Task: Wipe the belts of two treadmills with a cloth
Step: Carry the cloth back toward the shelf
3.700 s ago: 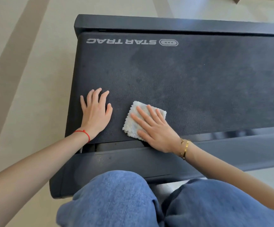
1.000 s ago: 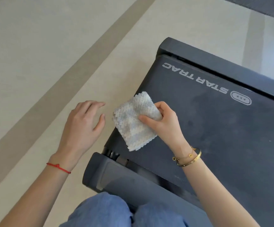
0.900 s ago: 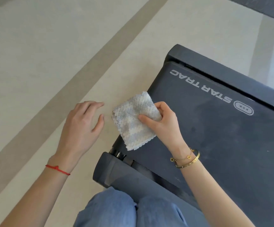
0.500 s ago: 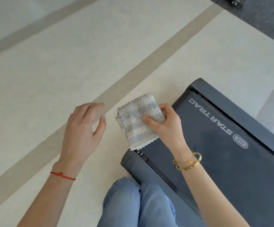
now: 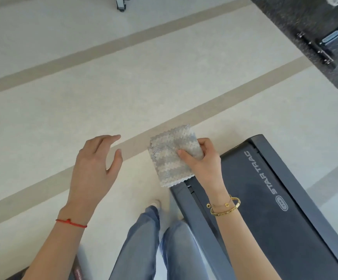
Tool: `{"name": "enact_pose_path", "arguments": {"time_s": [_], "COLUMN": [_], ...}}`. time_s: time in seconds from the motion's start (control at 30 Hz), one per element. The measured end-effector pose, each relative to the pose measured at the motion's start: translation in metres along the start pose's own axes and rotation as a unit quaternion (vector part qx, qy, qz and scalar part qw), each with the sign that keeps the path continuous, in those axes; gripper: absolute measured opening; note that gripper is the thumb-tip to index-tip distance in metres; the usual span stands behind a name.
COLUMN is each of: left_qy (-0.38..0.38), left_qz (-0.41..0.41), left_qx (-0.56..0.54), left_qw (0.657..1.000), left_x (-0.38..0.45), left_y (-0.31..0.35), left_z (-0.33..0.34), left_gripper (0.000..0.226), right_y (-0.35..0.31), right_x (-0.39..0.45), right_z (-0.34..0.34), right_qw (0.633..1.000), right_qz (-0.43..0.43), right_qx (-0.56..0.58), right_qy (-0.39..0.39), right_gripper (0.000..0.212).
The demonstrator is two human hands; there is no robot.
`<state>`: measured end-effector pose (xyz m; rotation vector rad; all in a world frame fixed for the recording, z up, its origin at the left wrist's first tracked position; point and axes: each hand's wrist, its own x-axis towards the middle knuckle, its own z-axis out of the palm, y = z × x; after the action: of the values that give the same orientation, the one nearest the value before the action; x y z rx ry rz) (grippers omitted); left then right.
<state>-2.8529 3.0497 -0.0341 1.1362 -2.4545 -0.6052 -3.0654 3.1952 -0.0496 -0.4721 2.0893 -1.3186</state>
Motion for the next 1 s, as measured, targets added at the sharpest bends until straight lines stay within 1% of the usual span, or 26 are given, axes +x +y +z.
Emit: {"name": "enact_pose_path", "arguments": {"time_s": [0.1,0.2,0.27,0.37,0.5,0.63,0.73,1.0], "left_qy": [0.020,0.043,0.056,0.078,0.124,0.160,0.177,0.247], "left_qz": [-0.025,-0.048,-0.065,-0.079,-0.108,-0.148,-0.194,-0.310], "left_qx": [0.007,0.006,0.004,0.006,0.016,0.022,0.022,0.033], "left_qw": [0.999,0.998,0.996,0.994,0.986,0.976,0.965,0.918], "left_x": [-0.008,-0.015,-0.019,-0.023,-0.034,-0.047,-0.057,-0.054], "left_y": [-0.005,-0.015,-0.027,-0.043,-0.075,-0.110,-0.138,-0.216], "left_z": [-0.052,-0.097,-0.127,-0.155,-0.195,-0.223,-0.241,-0.285], "left_gripper": [0.036,0.030,0.031,0.032,0.032,0.030,0.030,0.031], "right_y": [-0.041,-0.078,-0.101,-0.124,-0.154,-0.173,-0.187,-0.236], "right_x": [-0.018,-0.032,-0.040,-0.046,-0.054,-0.053,-0.048,-0.012], "right_z": [0.014,0.032,0.051,0.074,0.117,0.168,0.211,0.356], "right_qw": [0.999,0.998,0.996,0.995,0.988,0.978,0.967,0.923], "right_qz": [-0.012,-0.028,-0.042,-0.060,-0.080,-0.100,-0.104,-0.139], "right_qx": [-0.008,-0.019,-0.022,-0.016,-0.022,-0.032,-0.041,-0.074], "right_qy": [-0.029,-0.059,-0.072,-0.084,-0.128,-0.181,-0.228,-0.352], "right_gripper": [0.037,0.037,0.036,0.035,0.034,0.035,0.035,0.036]}}
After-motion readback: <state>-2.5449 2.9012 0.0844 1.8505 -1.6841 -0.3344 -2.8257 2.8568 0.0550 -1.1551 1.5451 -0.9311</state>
